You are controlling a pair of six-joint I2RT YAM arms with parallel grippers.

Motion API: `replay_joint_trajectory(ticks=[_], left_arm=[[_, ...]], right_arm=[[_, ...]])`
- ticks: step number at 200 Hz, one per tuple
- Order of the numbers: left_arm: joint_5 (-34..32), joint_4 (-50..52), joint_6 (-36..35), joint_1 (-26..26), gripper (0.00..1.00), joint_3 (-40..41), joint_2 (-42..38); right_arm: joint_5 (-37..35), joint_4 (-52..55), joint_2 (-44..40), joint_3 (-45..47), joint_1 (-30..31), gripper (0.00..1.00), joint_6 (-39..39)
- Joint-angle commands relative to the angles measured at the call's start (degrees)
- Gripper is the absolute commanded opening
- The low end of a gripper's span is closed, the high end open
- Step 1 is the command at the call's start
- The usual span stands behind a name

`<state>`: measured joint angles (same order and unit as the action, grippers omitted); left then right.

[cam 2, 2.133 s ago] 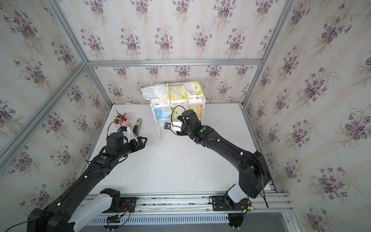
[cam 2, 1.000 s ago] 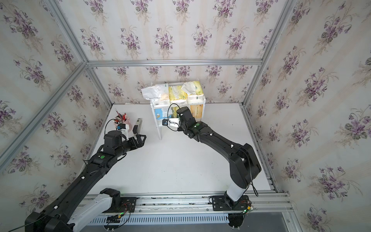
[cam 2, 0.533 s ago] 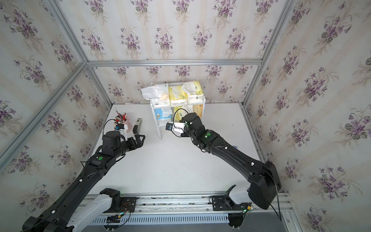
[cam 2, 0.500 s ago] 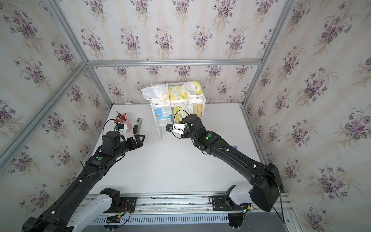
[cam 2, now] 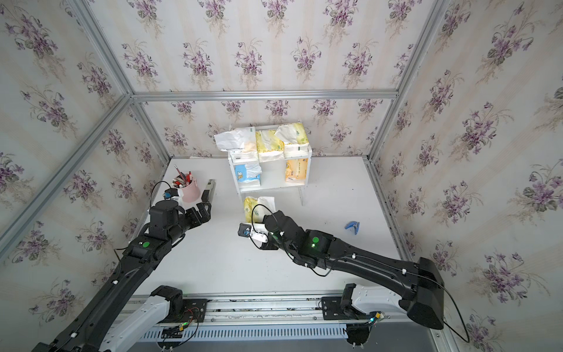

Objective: Remove the tissue boxes from the shelf
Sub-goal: Pick up a box of tissues from the shelf, then place the box of tissues at the center of the board.

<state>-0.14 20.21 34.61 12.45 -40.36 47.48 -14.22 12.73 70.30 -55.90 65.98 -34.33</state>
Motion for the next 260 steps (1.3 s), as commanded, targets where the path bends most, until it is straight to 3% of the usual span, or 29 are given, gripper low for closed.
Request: replay_joint_trajectory(ticks=[1,42,78,180,224,260], left_arm=[[-4.46,2.51,0.74,0.02,0.99,-0.86,-0.61],[-8.52,5.81,1.14,0.01,0.99,-1.3,-1.87],[-12.51,7.65,1.81,-0.08,0.99,-0.88,-2.81],[-15.37,7.7,2.78,-0.56,0.99,0.01,-2.14],[-15.76,8.7,2.11,-0.59,0.99,-0.07,-2.66],[-15.29,8.26,1.71,-0.58,0.99,-0.29,-2.78]], right_arm=[[-3.48,1.05,5.37,-2.31,2.75,0.0,7.89],[-8.89,6.3,21.5,-13.11,6.32,0.0,9.13],[-7.22,6.06,31.66,-19.64,7.08,0.0,8.13],[-5.99,1.57,44.59,-23.96,7.32,0.05,5.19],[-4.5,0.3,45.55,-23.74,7.26,0.24,6.45],[-1.86,-1.17,41.37,-21.24,7.11,0.42,7.76]])
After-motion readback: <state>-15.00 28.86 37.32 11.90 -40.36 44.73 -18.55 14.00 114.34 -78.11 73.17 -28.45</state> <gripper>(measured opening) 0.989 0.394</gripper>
